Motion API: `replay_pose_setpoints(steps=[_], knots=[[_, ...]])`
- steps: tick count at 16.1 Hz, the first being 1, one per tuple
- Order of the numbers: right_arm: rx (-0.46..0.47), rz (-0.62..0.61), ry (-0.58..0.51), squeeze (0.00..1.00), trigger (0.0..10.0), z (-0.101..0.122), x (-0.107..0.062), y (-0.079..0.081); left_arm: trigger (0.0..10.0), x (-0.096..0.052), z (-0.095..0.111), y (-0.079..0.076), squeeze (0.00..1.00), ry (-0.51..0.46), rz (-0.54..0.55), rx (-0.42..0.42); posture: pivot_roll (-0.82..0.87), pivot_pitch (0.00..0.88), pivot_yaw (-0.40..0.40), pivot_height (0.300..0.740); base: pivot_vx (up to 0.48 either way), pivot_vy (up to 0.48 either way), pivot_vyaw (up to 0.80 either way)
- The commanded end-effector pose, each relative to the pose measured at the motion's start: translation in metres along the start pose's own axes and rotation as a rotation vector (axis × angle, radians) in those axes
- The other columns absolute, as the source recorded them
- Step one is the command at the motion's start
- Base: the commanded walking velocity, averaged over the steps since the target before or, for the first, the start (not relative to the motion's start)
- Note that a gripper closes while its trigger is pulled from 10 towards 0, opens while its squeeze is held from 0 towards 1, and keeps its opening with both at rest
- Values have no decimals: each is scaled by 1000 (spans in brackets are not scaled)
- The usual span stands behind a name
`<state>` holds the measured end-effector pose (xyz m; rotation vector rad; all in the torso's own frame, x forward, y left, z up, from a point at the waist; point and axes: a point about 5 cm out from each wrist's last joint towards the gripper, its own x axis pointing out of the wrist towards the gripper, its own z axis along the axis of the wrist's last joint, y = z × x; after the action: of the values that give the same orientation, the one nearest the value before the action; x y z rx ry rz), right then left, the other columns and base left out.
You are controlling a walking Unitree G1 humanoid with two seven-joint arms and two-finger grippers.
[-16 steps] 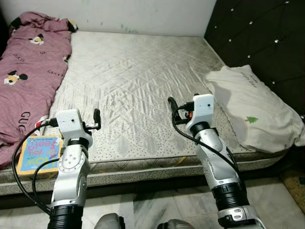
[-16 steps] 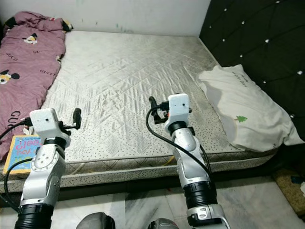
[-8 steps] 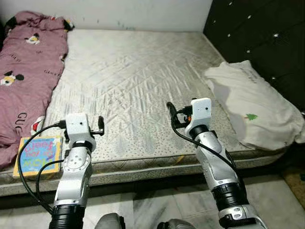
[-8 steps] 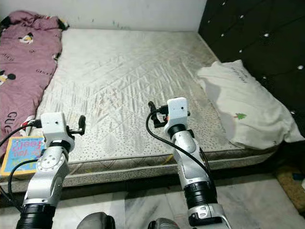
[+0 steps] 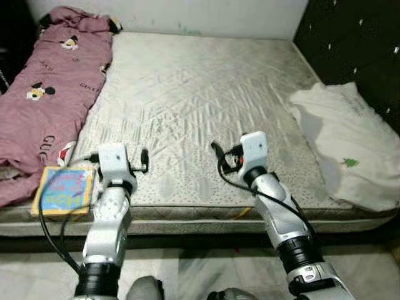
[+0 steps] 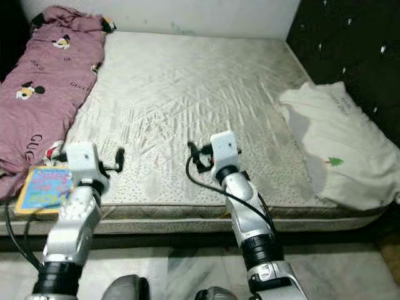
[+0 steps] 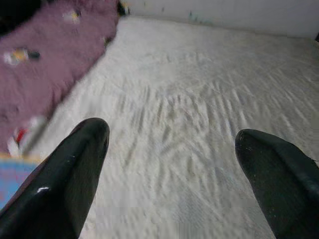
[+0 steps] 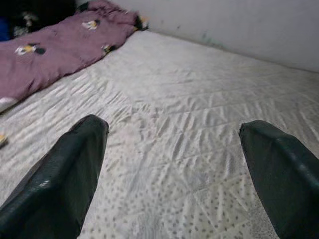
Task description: Clean up the room
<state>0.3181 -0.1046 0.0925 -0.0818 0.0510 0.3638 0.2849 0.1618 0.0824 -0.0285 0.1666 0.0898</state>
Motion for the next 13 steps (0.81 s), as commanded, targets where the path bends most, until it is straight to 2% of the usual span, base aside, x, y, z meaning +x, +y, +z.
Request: replay_pose_setpoints(steps=[1, 2, 5, 7, 10, 13], knots=[[-25, 42, 2, 0, 10000, -3, 0, 4, 10000, -3, -9, 4, 0, 25, 35, -14, 106, 0, -123, 740, 0, 0, 0], [-28, 47, 2, 0, 10000, -5, -1, 4, 10000, -5, -10, 4, 0, 22, 41, -13, 113, 0, -140, 740, 0, 0, 0], [40, 61, 9, 0, 10000, -6, -1, 5, 10000, -5, -10, 8, 0, 18, 51, 1, 101, 0, -136, 740, 0, 0, 0], [31, 65, 9, 0, 10000, -8, -4, 8, 10000, -10, -12, 9, 0, 27, 30, 18, 98, 0, -127, 740, 0, 0, 0], [21, 85, -4, 0, 10000, -6, -6, 11, 10000, -13, -14, 9, 0, 33, 29, 10, 86, 0, -122, 740, 0, 0, 781], [54, 47, -21, 0, 10000, -7, -10, 3, 10000, -8, -14, 6, 0, 35, 28, -8, 60, 0, -114, 740, 0, 0, 0]])
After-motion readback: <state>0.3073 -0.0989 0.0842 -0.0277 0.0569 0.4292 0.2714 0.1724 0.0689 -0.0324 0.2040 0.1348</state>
